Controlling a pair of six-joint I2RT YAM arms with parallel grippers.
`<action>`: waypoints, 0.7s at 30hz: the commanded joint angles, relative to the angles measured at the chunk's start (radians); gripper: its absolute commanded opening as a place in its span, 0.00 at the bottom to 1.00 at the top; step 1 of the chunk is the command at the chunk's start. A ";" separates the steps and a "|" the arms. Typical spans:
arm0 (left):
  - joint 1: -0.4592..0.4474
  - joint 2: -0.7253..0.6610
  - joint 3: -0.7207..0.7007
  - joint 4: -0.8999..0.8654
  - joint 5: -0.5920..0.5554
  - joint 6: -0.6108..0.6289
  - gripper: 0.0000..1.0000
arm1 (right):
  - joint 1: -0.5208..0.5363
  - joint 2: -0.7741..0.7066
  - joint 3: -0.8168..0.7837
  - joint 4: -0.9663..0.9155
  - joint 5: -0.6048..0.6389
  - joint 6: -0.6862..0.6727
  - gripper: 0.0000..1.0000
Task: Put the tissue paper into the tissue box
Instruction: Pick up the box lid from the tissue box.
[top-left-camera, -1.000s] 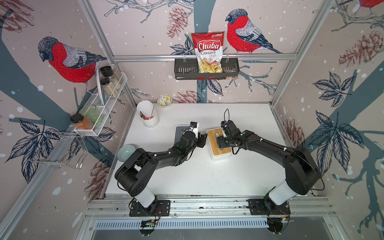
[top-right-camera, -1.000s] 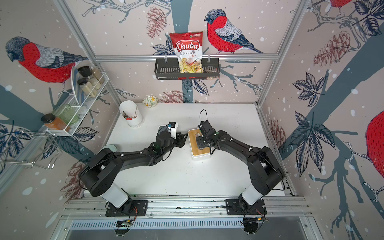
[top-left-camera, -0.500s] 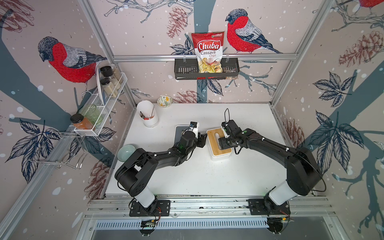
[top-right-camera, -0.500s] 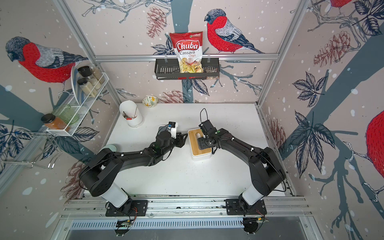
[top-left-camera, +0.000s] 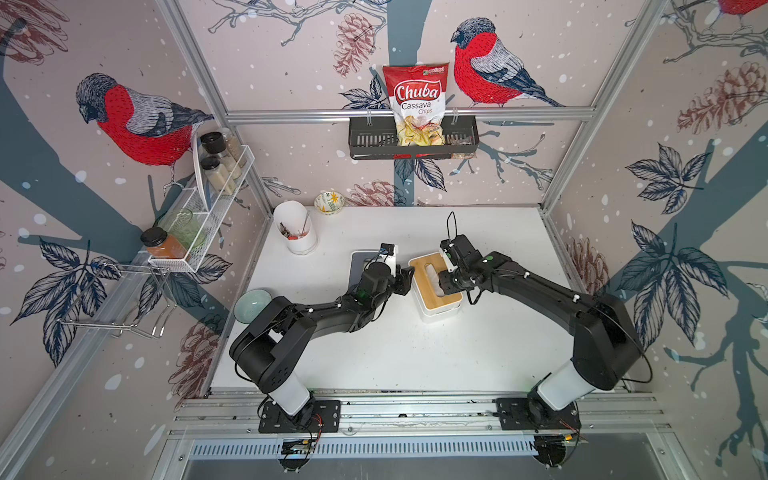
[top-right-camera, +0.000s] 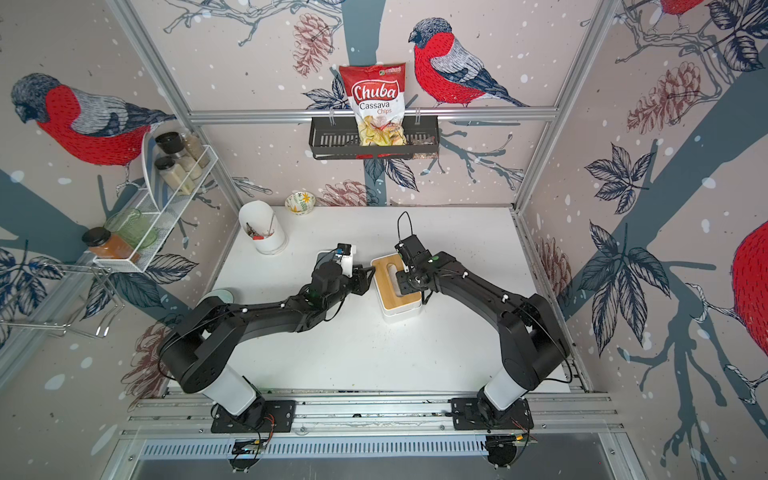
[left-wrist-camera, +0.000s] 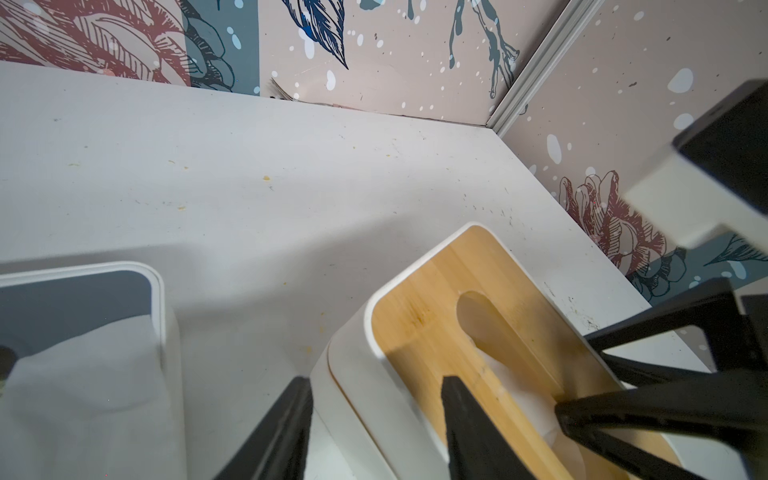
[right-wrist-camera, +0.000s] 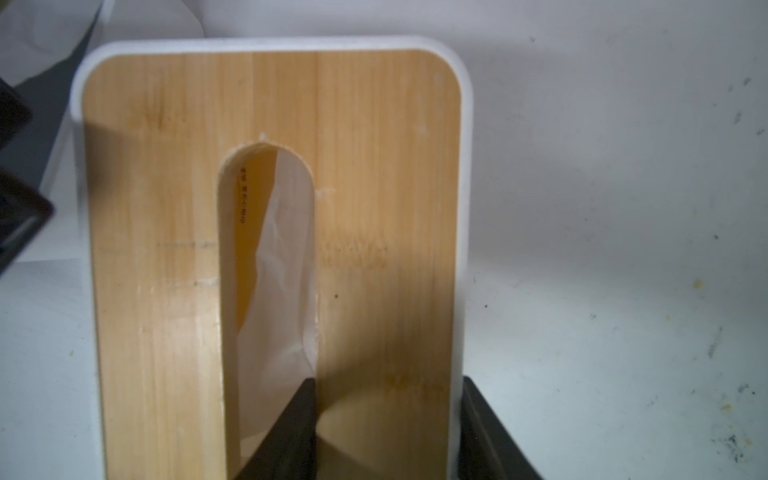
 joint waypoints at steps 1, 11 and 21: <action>0.005 -0.005 -0.003 0.049 -0.006 0.010 0.53 | 0.003 -0.025 0.037 -0.027 0.002 -0.010 0.43; 0.010 -0.017 -0.008 0.032 -0.041 -0.002 0.53 | -0.024 -0.032 0.149 -0.178 0.033 -0.012 0.38; 0.059 -0.044 -0.049 0.030 -0.075 -0.065 0.51 | -0.037 0.011 0.221 -0.242 -0.032 -0.026 0.37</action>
